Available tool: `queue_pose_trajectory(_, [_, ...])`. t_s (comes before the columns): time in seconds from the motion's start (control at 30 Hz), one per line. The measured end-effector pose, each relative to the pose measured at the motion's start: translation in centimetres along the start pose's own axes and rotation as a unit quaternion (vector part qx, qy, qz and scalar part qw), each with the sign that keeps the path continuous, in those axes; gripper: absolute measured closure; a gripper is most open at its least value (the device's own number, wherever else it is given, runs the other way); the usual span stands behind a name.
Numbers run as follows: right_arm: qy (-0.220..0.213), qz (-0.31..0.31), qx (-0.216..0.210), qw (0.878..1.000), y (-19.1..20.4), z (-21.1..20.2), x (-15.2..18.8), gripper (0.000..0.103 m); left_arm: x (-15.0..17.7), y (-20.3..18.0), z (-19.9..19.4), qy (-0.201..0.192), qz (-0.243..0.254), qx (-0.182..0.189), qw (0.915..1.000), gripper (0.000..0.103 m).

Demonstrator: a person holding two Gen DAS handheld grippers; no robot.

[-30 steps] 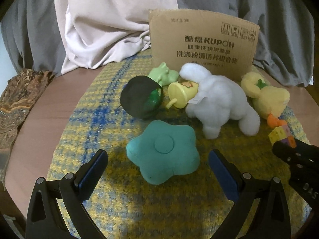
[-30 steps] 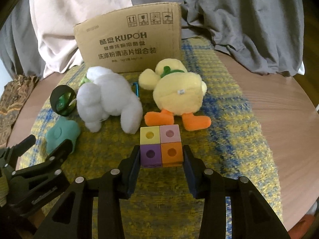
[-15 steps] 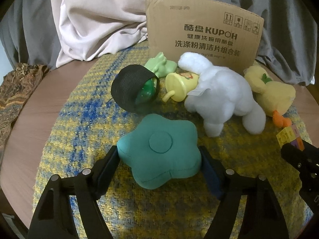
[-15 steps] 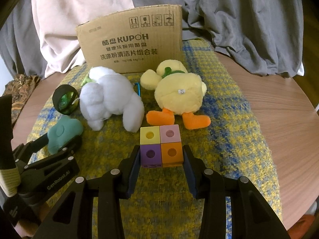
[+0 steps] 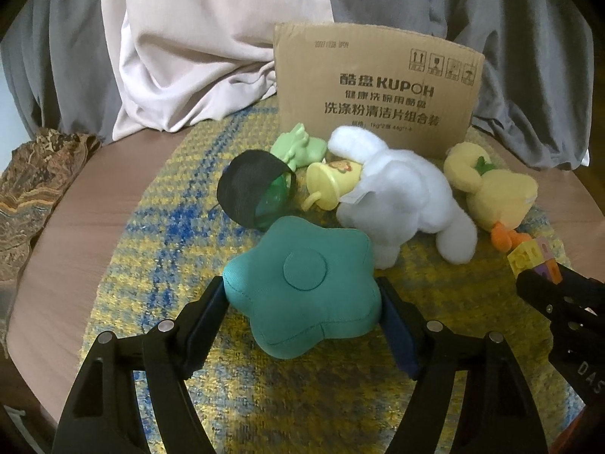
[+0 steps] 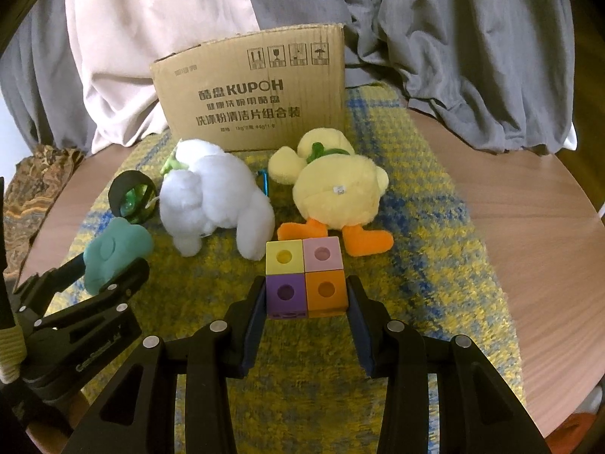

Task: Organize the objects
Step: 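Carry the cube and star plush over the cardboard box and release both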

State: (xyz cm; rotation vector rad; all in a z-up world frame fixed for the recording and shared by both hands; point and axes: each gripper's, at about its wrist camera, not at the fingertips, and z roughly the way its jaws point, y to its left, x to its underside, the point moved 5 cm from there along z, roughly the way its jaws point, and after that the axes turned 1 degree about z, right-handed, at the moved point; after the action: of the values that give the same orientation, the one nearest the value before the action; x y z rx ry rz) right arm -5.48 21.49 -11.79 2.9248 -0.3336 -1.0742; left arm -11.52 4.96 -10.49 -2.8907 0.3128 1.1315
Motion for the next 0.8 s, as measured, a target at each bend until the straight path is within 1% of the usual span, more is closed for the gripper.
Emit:
queue_pose_trajectory(0.47, [-0.023, -0.011, 0.0, 1.0, 0.3, -1.1, -1.4, 0.062, -1.6, -0.2, -2.3, -0.029, -0.001, 0.0, 0.9996, 0.027])
queue_pose_trajectory(0.8, [-0.05, -0.016, 0.005, 0.999, 0.5, -2.4, -3.6, 0.062, -3.5, -0.2, -3.7, -0.054, -0.002, 0.004, 0.9985, 0.027])
